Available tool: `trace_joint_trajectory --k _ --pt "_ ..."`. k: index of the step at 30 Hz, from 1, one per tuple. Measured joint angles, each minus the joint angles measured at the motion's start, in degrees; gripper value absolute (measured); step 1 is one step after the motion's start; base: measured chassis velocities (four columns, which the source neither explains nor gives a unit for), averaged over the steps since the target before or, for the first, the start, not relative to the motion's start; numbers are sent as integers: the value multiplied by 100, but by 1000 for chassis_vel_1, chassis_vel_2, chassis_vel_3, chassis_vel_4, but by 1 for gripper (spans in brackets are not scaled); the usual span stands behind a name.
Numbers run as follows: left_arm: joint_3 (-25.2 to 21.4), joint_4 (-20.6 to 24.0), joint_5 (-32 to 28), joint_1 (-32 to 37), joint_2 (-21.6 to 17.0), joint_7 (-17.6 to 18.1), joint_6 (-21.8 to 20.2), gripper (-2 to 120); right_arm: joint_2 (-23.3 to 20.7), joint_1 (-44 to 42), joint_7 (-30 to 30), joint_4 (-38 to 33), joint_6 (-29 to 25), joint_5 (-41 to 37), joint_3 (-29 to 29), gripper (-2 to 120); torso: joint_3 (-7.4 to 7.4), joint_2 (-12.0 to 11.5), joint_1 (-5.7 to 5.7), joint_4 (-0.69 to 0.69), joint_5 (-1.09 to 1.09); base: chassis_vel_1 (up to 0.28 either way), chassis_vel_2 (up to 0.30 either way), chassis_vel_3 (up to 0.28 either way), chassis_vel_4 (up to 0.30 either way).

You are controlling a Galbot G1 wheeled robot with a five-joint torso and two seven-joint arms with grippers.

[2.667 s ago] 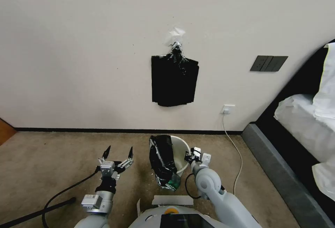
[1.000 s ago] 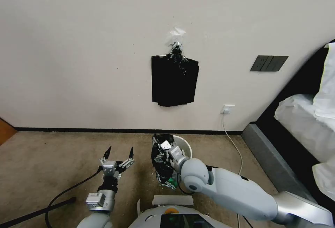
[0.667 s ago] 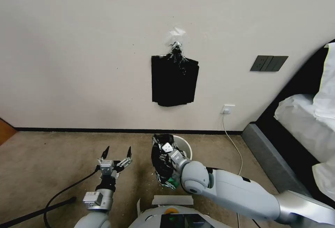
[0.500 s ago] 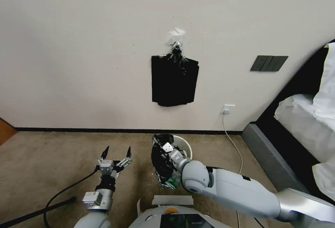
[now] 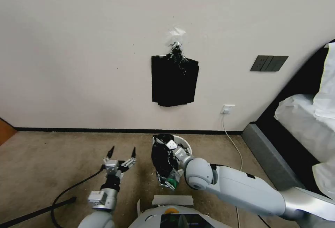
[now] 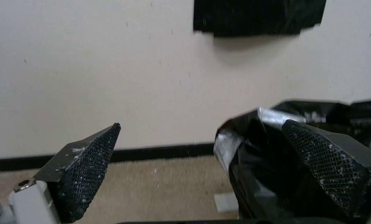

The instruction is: Place a trash bag onto the trash bin.

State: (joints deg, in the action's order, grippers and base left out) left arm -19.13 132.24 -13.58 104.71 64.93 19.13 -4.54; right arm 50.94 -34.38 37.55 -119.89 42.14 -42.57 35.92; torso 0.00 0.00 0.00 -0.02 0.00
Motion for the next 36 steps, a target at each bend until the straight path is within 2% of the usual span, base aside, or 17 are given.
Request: trace_joint_trajectory --k 1,2,3,4,5,6,11,14,17,18,21,22,24,27,29,36 --pt "45 36 -148 -57 -7 109 -202 100 45 60 -40 48 -1 2 57 0 0 0 0 0 1 0 0 0 0" --pt "109 77 -363 -164 -21 226 -423 100 94 115 -77 93 -2 12 122 0 0 0 0 8 -1 0 0 0 0" --pt "191 87 -550 -312 -52 323 -601 100 113 134 -86 110 -3 23 161 0 0 0 0 6 -2 0 0 0 0" --pt "191 87 -550 -312 -52 323 -601 100 113 134 -86 110 -3 23 161 0 0 0 0 6 -2 0 0 0 0" --pt "338 62 -816 -573 -112 445 -892 100 120 140 -94 125 -3 35 181 0 0 0 0 2 2 0 0 0 0" --pt "426 4 -945 -732 -147 490 -1001 100 135 140 -95 139 -3 39 177 0 0 0 0 -1 1 0 0 0 0" --pt "732 -280 -1218 -1228 -203 622 -1234 100 148 113 -94 170 -4 42 88 0 0 0 0 1 1 0 0 0 0" --pt "984 -504 -1469 -1594 -164 832 -1428 100 76 93 -94 156 -4 41 41 0 0 0 0 2 0 0 0 0 0" --pt "1335 -756 -1798 -2088 -75 1238 -1816 100 13 86 -92 130 -6 40 20 0 0 0 0 1 0 0 0 0 0" --pt "1335 -756 -1798 -2088 -75 1238 -1816 100 13 86 -92 130 -6 40 20 0 0 0 0 1 0 0 0 0 0" --pt "1578 -995 -2152 -2632 16 1616 -2195 100 0 78 -87 125 -6 36 -15 0 0 0 0 2 0 0 0 0 0" --pt "1578 -995 -2152 -2632 16 1616 -2195 100 0 78 -87 125 -6 36 -15 0 0 0 0 2 0 0 0 0 0" --pt "1691 -1093 -2583 -2984 73 1989 -2544 100 -1 73 -83 125 -6 32 -31 0 0 0 0 2 -1 0 0 0 0" --pt "1751 -1157 -2831 -3148 98 2156 -2691 100 -1 66 -82 127 -7 32 -40 0 0 0 0 2 -1 0 0 0 0" --pt "1877 -1251 -3247 -3365 147 2429 -2891 100 1 42 -78 129 -7 32 -66 0 -1 0 0 1 -1 0 0 0 0" --pt "2065 -1585 -3933 -3674 371 3041 -3288 84 -17 -41 -77 128 -7 37 -161 0 0 0 0 2 0 0 0 0 0"
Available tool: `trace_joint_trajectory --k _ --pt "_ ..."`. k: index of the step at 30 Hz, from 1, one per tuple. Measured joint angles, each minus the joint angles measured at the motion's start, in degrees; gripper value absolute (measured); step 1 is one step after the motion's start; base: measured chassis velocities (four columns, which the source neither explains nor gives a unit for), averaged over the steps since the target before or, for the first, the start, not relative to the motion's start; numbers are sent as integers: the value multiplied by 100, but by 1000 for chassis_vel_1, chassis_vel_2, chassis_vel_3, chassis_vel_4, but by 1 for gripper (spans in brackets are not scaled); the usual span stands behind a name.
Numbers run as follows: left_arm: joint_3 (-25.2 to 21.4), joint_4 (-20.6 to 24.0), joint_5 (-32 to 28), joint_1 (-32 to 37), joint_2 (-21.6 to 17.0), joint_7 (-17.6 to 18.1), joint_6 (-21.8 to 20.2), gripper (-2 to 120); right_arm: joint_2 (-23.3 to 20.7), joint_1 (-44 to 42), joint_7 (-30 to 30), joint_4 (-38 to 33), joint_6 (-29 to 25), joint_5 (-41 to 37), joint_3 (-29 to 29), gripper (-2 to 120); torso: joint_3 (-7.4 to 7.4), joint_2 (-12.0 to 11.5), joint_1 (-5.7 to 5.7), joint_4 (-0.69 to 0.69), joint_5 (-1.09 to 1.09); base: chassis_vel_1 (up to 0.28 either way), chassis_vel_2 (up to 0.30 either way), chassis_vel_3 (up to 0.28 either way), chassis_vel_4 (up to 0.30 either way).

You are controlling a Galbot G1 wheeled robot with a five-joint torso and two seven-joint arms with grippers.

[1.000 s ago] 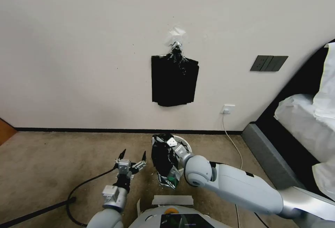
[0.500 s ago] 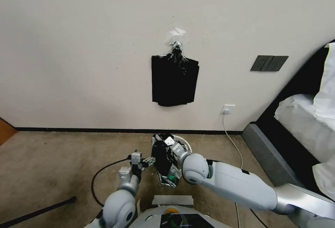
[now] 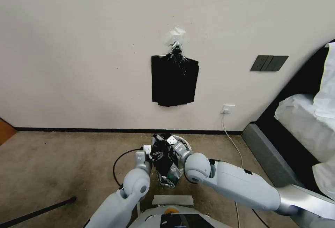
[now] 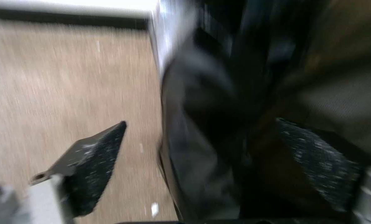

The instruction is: Place a trash bag onto the trash bin.

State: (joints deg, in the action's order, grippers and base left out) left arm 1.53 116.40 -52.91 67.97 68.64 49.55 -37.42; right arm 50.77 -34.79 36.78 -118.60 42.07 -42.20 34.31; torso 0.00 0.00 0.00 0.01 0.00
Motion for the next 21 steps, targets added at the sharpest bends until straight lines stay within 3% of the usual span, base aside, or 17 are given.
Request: trace_joint_trajectory --k 7,10,15,21 --pt "45 -188 -519 -195 83 542 -110 63 -55 -25 -3 -12 0 5 -34 0 0 0 0 0 0 0 0 0 0" --pt "56 -267 -776 -289 103 933 -179 48 -56 -31 -4 -5 0 5 -42 0 0 0 0 0 0 0 0 0 0" --pt "61 -321 -920 -365 137 1090 -178 34 -54 -53 -5 9 0 6 -44 0 0 0 0 0 0 0 0 0 0" --pt "66 -343 -986 -407 138 1126 -85 9 -9 -121 -3 19 -1 21 -75 0 0 0 0 -1 1 0 0 0 0"
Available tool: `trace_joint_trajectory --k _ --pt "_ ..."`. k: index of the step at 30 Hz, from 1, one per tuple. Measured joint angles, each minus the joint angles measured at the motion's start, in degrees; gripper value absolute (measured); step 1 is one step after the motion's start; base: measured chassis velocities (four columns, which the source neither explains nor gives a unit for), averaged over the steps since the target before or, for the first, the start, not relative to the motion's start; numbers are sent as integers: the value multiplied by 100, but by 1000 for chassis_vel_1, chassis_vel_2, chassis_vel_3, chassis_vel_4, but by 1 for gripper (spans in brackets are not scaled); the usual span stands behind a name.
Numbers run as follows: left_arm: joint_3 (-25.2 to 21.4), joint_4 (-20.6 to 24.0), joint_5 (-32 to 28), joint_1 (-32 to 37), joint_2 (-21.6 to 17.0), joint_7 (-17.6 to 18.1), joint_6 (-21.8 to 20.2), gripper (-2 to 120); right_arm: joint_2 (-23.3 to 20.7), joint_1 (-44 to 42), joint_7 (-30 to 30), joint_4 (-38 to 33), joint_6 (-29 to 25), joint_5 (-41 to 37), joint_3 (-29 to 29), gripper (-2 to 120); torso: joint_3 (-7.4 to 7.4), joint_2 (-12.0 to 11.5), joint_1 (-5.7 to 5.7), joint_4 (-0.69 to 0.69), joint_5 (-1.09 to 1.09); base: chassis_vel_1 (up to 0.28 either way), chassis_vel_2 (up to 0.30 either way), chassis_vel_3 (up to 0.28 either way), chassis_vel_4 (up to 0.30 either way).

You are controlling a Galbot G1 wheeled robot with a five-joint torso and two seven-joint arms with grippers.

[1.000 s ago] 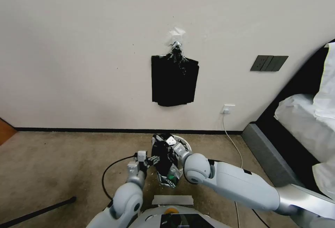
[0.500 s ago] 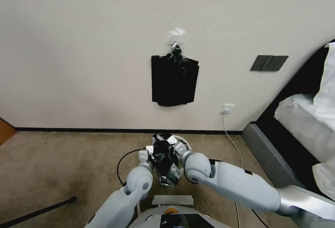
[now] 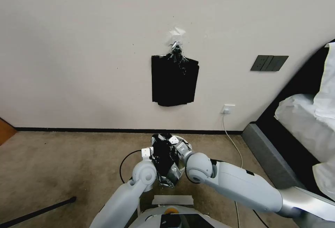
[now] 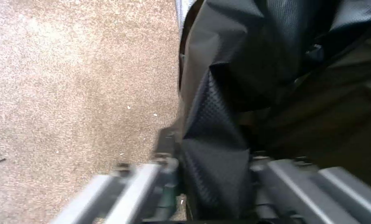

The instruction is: Place a trash bag onto the trash bin.

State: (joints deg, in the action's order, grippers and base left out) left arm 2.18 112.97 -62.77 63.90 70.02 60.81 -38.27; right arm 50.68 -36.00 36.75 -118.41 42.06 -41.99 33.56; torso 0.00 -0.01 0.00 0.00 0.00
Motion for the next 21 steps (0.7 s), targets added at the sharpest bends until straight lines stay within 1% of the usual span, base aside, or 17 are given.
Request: trace_joint_trajectory --k 1,4,6,11,14,15,16,17,18,19,20,21 --pt "-9 3 -6 12 -13 -2 48 5 3 -20 0 -5 0 10 -13 0 0 0 0 0 0 0 0 0 0" --pt "-54 8 -126 25 -11 34 99 1 1 -51 -1 -14 -1 49 -26 0 0 0 0 0 0 0 0 0 0" --pt "-123 -2 -225 34 52 100 136 1 0 -75 -3 -14 -2 84 -48 0 1 0 0 0 0 0 0 0 0" --pt "-168 -15 -261 34 103 131 192 1 -18 -121 -6 -33 -3 97 -107 0 0 0 0 0 0 0 0 0 0" --pt "-178 15 -112 70 39 -41 334 1 -37 -206 -14 -104 -13 97 -236 0 0 0 0 -1 0 0 0 0 0" --pt "-201 55 120 138 -39 -327 473 1 -37 -282 -31 -148 -91 99 -393 0 0 0 0 0 -1 0 0 0 0" --pt "-201 55 120 138 -39 -327 473 1 -37 -282 -31 -148 -91 99 -393 0 0 0 0 0 -1 0 0 0 0" --pt "-219 81 303 186 -89 -570 566 1 -37 -311 -49 -158 -152 114 -472 0 0 0 0 1 -1 0 0 0 0" --pt "-235 123 571 248 -163 -935 690 1 -39 -333 -76 -159 -227 149 -556 0 0 0 0 1 -1 0 0 0 0" --pt "-247 199 909 338 -262 -1436 941 1 -75 -335 -146 -152 -376 243 -669 0 0 0 0 2 -1 0 0 0 0" --pt "-247 199 909 338 -262 -1436 941 1 -75 -335 -146 -152 -376 243 -669 0 0 0 0 2 -1 0 0 0 0" --pt "-258 256 1163 402 -335 -1811 1176 1 -114 -314 -216 -129 -494 338 -736 0 0 0 0 1 1 0 0 0 0"
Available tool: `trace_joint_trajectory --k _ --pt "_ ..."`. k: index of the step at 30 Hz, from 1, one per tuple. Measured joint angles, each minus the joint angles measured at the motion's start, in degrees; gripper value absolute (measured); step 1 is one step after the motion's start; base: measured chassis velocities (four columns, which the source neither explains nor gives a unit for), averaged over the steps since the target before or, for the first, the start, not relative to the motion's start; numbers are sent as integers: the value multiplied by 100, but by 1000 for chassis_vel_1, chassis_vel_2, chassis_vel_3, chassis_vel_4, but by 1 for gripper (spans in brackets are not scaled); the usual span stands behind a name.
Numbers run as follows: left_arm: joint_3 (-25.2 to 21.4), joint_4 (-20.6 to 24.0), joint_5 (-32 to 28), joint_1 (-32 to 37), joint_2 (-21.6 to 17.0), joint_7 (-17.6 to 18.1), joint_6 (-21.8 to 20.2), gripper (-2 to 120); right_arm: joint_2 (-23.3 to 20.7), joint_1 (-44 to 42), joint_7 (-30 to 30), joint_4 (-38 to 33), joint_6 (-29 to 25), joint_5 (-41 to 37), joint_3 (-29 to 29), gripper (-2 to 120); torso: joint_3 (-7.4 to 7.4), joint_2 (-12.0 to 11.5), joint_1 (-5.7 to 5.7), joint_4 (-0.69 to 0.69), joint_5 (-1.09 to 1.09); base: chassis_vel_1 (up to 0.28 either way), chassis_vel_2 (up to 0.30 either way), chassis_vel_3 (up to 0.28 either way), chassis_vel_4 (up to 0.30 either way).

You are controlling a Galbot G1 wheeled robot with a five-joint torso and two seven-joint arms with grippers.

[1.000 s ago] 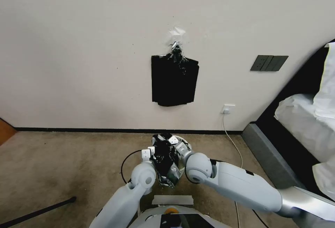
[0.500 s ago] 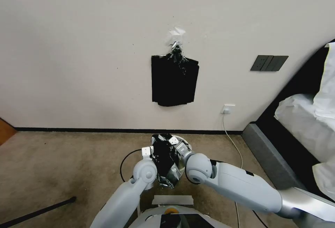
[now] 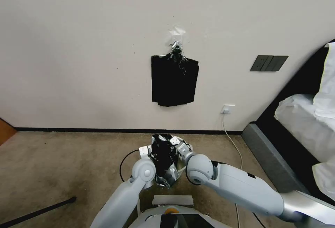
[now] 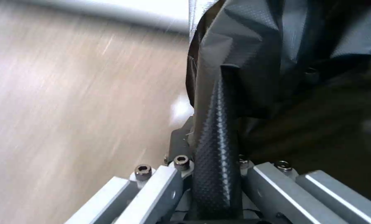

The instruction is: Place a trash bag onto the trash bin.

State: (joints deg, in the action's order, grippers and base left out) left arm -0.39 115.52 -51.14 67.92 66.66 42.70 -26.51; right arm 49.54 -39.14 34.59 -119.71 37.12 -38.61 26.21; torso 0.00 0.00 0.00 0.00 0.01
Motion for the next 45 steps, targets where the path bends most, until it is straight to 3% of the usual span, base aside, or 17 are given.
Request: trace_joint_trajectory --k 2,3,5,11,19,23,26,27,30,34,37,41,42,45 --pt "-53 61 452 101 -116 -607 418 1 -100 98 -158 52 -196 308 -175 0 0 0 0 0 -2 0 0 0 0" --pt "-53 61 452 101 -116 -607 418 1 -100 98 -158 52 -196 308 -175 0 0 0 0 0 -2 0 0 0 0" --pt "-151 143 689 178 -212 -1043 767 1 -201 177 -388 59 -287 700 -403 0 0 0 0 0 -1 0 0 0 0" --pt "-305 290 815 221 -358 -1332 996 1 -487 445 -616 -157 -423 842 -645 0 0 0 0 0 -1 0 0 0 0" --pt "-520 612 1230 460 -655 -2149 1371 1 -1007 1084 -772 -178 -511 437 -481 0 0 0 0 0 -1 0 0 0 0" --pt "-666 647 1516 644 -791 -2532 1698 1 -1316 1375 -811 -181 -511 53 -400 0 0 0 0 1 -1 0 0 0 0" --pt "-828 555 1771 767 -846 -2915 2253 1 -1766 1554 -961 -214 -511 -364 -394 0 0 0 0 0 0 0 0 0 0" --pt "-828 555 1771 767 -846 -2915 2253 1 -1766 1554 -961 -214 -511 -364 -394 0 0 0 0 0 0 0 0 0 0" --pt "-943 409 1839 782 -833 -3157 2920 1 -2219 1511 -1338 -215 -540 -535 -381 0 0 0 0 -1 -1 0 0 0 0" --pt "-989 365 1773 764 -786 -3213 3165 1 -2380 1372 -1554 -209 -574 -545 -431 0 0 0 0 -1 -2 0 0 0 0" --pt "-1063 349 1419 752 -695 -3355 3519 1 -2711 771 -2190 -200 -829 -417 -853 0 0 0 0 -1 -2 0 0 0 0" --pt "-1072 432 1024 745 -646 -3296 3555 1 -2776 151 -2451 -267 -1033 -317 -1343 0 0 0 0 0 -1 0 0 0 0" --pt "-1081 487 790 743 -630 -3234 3550 1 -2693 -462 -2524 -316 -1284 -286 -1729 0 0 0 0 -1 2 0 0 0 0" --pt "-1086 522 670 760 -635 -3206 3535 2 -2539 -1008 -2506 -309 -1616 -244 -1991 0 0 0 0 -2 -5 0 0 0 0"
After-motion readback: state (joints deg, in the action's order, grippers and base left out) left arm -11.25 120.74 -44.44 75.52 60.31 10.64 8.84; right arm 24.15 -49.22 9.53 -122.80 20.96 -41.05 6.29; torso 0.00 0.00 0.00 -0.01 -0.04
